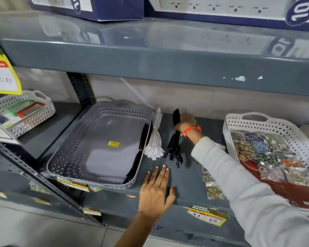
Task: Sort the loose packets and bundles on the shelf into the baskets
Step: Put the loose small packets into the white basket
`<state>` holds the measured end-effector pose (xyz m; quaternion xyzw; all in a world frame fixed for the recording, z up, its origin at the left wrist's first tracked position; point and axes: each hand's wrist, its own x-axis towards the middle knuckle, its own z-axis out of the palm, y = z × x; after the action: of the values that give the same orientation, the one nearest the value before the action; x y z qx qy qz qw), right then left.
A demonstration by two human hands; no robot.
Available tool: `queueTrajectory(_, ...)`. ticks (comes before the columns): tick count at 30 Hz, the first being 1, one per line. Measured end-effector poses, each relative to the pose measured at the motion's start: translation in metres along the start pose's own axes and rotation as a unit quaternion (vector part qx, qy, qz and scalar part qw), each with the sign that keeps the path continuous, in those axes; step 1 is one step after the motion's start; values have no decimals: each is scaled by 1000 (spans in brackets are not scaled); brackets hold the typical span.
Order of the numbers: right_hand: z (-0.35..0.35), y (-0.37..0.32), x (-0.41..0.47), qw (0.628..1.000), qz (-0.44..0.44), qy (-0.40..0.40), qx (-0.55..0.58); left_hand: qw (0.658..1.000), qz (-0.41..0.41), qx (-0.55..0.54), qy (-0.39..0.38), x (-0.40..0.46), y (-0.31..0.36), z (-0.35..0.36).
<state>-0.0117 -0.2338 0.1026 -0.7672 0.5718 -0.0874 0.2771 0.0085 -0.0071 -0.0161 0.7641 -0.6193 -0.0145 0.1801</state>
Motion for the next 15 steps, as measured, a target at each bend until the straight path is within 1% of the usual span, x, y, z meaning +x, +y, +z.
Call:
queueTrajectory(4,3,-28,16,999,-40,13,8,1000,5,-6,-1,0,-2,3)
queueTrajectory(6,11,-34,20,999,-46,5,14,1000,9,-4,-1,0,-2,4)
queueTrajectory(11,36,-20,25,998,-56,-13,26,1000,8,8,1,1,-1,2)
queueTrajectory(15,21,3,18,997,-58,-3,50,1000,-1,6,-1,1,2,1)
